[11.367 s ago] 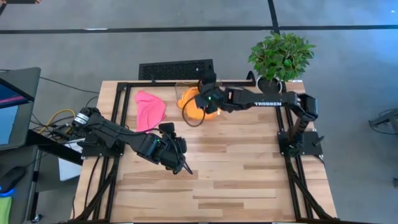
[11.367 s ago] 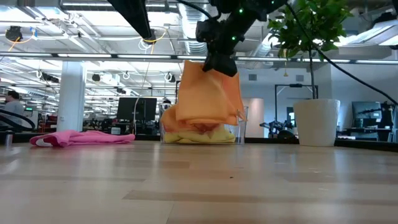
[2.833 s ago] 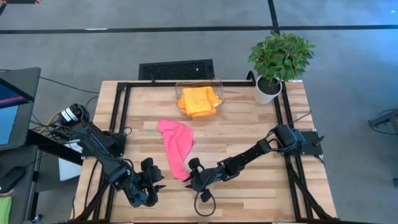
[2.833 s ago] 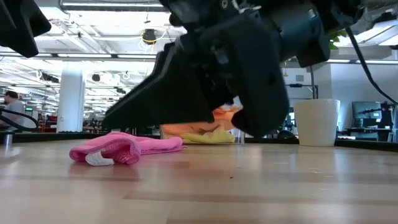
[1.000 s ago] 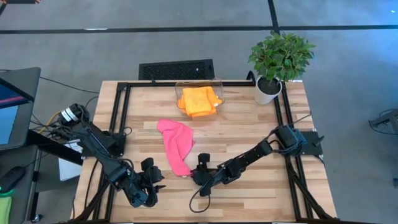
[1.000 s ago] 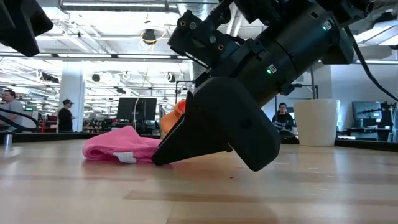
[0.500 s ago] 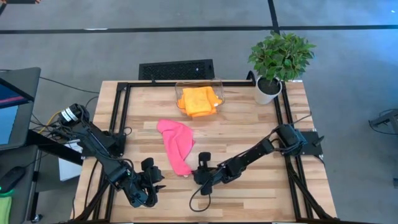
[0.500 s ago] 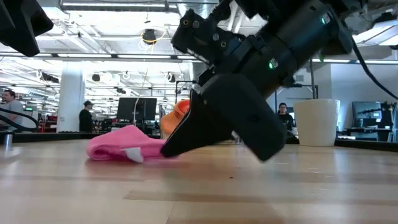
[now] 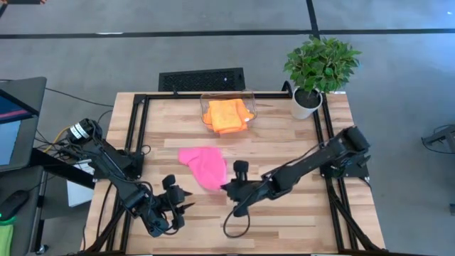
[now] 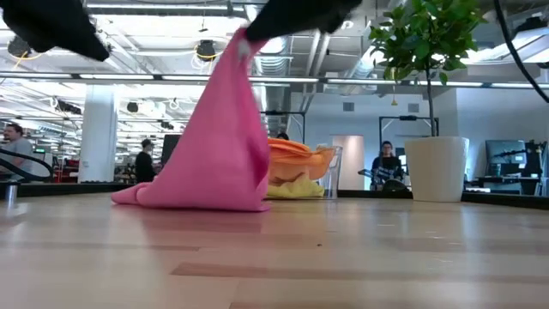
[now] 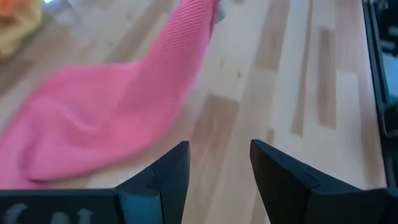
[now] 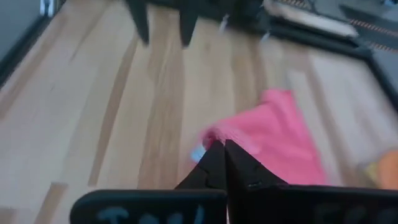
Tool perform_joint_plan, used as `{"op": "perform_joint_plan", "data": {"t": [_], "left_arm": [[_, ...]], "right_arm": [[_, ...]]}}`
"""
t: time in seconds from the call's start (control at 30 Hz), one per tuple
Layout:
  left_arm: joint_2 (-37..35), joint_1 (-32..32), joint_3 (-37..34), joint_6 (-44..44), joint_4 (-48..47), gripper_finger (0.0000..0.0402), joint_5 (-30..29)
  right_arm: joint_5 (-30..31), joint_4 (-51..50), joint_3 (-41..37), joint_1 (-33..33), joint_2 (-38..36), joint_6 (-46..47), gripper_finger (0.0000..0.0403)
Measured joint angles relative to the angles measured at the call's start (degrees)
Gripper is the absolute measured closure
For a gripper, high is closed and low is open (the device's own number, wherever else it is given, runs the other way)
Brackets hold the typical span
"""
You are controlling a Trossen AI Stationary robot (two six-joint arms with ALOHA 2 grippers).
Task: Fold microfiber towels
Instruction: Fold the pink towel
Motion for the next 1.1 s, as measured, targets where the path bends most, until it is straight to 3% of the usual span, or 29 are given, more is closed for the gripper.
{"op": "perform_joint_plan", "data": {"t": [0.17,0.43,0.57,0.7,0.9,1.1], "left_arm": [[0.81,0.07,-0.02,2.05,3.25,0.0239,-4.90],[5.95,1.82,-0.02,-0.09,4.80,0.0239,-5.05],[8.39,3.31,-0.02,0.13,4.28,0.0239,-3.14],[8.77,6.04,-0.02,-5.30,1.93,0.0239,-0.36],[8.79,13.25,-0.02,-14.66,-4.46,0.0239,6.32],[8.94,20.03,-0.02,-19.55,-4.47,0.0239,13.48]], "right_arm": [[1.53,-1.70,-0.02,-0.76,-5.18,-2.54,0.0398],[8.00,-2.85,-0.04,-0.78,-12.34,-5.80,0.0398],[8.73,-3.35,-0.04,-0.73,-15.96,-8.66,0.0401],[8.63,-5.07,-0.04,0.28,-17.91,-7.57,0.0399],[8.44,-5.97,-0.04,1.32,-16.63,-7.50,0.0399],[8.47,-6.74,-0.09,1.19,-14.85,-7.48,0.0396]]}}
